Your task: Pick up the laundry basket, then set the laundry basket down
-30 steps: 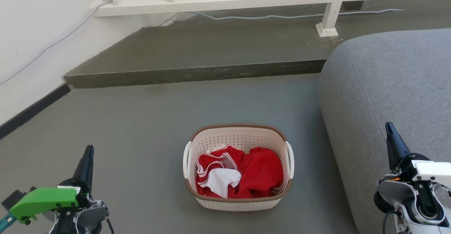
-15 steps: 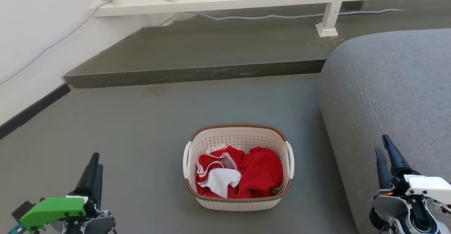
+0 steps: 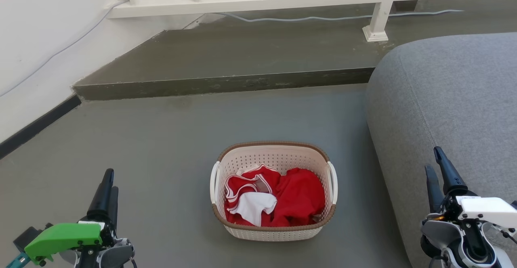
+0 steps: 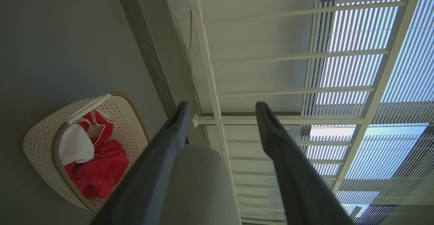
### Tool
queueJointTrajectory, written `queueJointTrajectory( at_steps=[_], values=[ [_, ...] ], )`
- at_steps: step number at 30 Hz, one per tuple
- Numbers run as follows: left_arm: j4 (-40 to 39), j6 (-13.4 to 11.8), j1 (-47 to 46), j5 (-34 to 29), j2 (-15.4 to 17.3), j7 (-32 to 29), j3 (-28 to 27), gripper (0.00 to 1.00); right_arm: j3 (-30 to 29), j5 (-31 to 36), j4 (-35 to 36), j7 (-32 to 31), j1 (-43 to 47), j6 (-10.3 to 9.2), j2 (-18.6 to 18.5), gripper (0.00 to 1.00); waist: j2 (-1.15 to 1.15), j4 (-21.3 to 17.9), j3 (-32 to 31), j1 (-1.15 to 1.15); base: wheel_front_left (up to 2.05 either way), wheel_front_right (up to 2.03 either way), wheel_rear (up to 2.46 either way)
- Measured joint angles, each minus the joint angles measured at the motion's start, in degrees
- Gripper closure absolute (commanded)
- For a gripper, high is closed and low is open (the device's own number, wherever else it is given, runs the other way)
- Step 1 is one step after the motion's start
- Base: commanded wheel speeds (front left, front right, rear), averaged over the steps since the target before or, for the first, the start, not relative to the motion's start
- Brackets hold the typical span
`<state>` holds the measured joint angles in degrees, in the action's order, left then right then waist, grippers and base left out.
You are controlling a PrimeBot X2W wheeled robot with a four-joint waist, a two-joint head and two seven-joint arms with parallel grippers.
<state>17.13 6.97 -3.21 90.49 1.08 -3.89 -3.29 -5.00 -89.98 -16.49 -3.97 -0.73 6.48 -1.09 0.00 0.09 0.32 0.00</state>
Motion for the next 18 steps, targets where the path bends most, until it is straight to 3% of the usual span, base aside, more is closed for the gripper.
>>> queueJointTrajectory(
  at_steps=[18],
  values=[
    [-2.65, 0.0, -0.36, -9.17, 2.08, 4.22, 4.88, 0.0, 5.41, 8.06, 2.81, 4.32, -1.11, 0.01, -1.92, 0.0, 0.0, -0.06, 0.2, 0.0, 0.0, 0.0, 0.0]
  ],
)
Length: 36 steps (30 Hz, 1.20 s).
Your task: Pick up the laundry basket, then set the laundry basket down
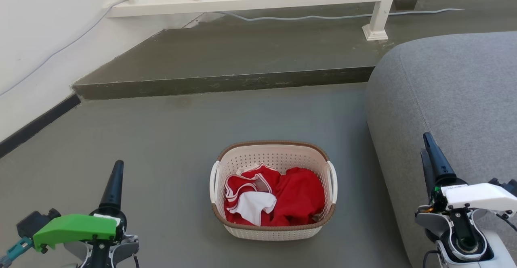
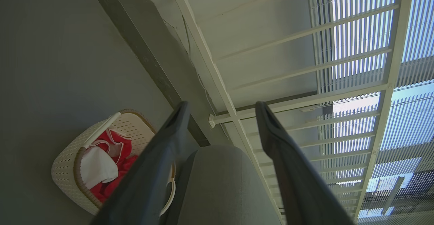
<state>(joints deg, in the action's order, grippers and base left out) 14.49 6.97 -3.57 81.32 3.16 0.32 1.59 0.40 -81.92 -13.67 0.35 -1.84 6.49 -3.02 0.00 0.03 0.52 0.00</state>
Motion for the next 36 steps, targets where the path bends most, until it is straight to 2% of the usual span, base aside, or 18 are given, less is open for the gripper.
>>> queueJointTrajectory(
  at_steps=[11, 19, 21, 36],
  values=[
    [-0.33, 0.0, -0.4, -10.32, 1.69, 2.34, 2.49, 0.0, 3.89, 9.68, 0.42, 2.49, -0.8, 0.03, -2.64, 0.0, 0.0, -0.44, 0.05, 0.0, 0.0, 0.0, 0.0],
    [-1.37, 0.0, -1.47, -21.23, 3.22, 3.99, 3.42, 0.0, 5.28, 16.8, 0.37, 4.14, -1.28, 0.03, -3.37, 0.0, 0.0, -0.77, 0.18, 0.0, 0.0, 0.0, 0.0],
    [-1.75, -0.03, -1.52, -24.96, 3.23, 4.6, 4.04, 0.0, 5.55, 19.85, 0.37, 4.71, -1.38, -0.01, -3.86, 0.0, 0.0, -0.84, 0.24, 0.0, 0.0, 0.0, 0.0],
    [-2.45, -0.45, -2.32, -38.86, 2.74, 7.59, 6.12, 0.0, 8.37, 33.42, 0.34, 7.57, -2.52, -1.56, -4.3, 0.0, 0.0, -0.93, 0.29, 0.0, 0.0, 0.0, 0.0]
  ],
)
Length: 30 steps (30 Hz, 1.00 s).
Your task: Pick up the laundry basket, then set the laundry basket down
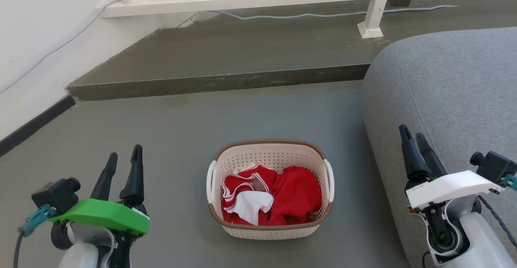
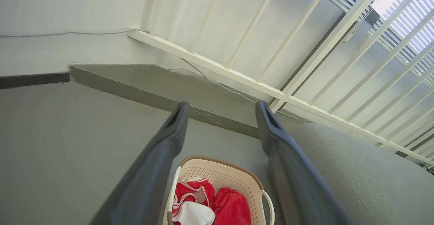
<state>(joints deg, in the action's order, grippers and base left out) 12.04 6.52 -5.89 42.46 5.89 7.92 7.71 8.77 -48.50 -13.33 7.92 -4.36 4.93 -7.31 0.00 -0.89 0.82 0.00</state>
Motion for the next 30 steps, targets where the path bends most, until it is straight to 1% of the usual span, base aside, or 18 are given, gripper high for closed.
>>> queueJointTrajectory(
  at_steps=[8, 26, 28, 30],
  values=[
    [-0.56, -0.07, 0.0, -6.8, -1.09, 1.35, 0.56, 0.0, 1.4, 6.41, 0.01, 1.65, -0.37, -0.41, 0.01, 0.0, 0.0, -0.06, -0.06, 0.0, 0.0, 0.0, 0.0],
    [-1.87, -0.05, -0.03, -20.65, -1.51, 5.31, 1.47, 0.0, 3.12, 19.57, -0.1, 5.17, -1.08, -0.58, 0.19, 0.0, 0.0, 0.2, -0.08, 0.0, 0.0, 0.0, 0.0],
    [-2.03, -0.05, -0.04, -22.3, -1.54, 5.73, 1.47, 0.0, 3.18, 21.14, -0.1, 5.27, -1.09, -1.0, 0.25, 0.0, 0.0, 0.23, 0.01, 0.0, 0.0, 0.0, 0.0],
    [-2.12, -0.04, -0.05, -23.17, -1.55, 5.84, 1.47, 0.0, 3.24, 21.79, -0.11, 5.75, -1.09, -1.0, 0.26, 0.0, 0.0, 0.25, 0.06, 0.0, 0.0, 0.0, 0.0]
  ],
)
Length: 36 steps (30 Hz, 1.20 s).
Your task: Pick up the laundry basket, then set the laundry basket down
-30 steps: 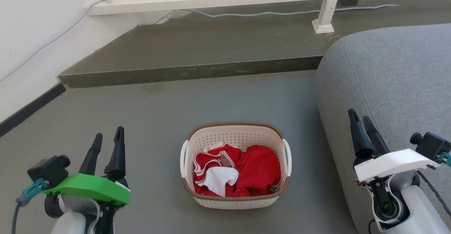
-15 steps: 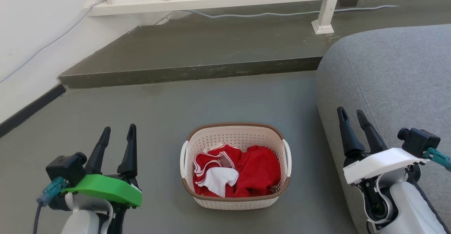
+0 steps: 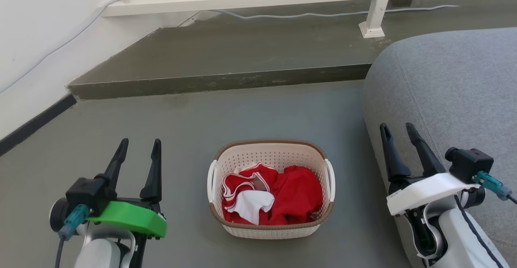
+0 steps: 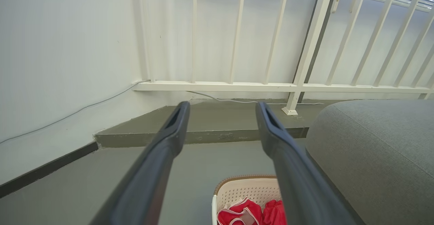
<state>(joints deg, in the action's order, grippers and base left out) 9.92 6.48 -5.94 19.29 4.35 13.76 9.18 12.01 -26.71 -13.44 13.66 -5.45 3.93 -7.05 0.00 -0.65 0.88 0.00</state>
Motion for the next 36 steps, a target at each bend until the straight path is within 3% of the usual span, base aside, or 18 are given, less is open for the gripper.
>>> queueJointTrajectory(
  at_steps=[5, 36],
  values=[
    [-0.41, 0.07, -0.04, -2.44, -0.16, 0.51, -0.05, 0.0, 0.13, 2.61, -0.07, 0.68, -0.23, 0.0, 0.15, 0.0, 0.0, 0.02, 0.13, 0.0, 0.0, 0.0, 0.0],
    [-0.66, 0.57, -0.69, -2.86, -1.44, 0.52, -1.18, 0.0, -2.47, 4.66, -0.77, 0.68, -0.5, 0.26, 1.74, 0.0, 0.0, -0.19, 1.97, 0.0, 0.0, 0.0, 0.0]
  ],
)
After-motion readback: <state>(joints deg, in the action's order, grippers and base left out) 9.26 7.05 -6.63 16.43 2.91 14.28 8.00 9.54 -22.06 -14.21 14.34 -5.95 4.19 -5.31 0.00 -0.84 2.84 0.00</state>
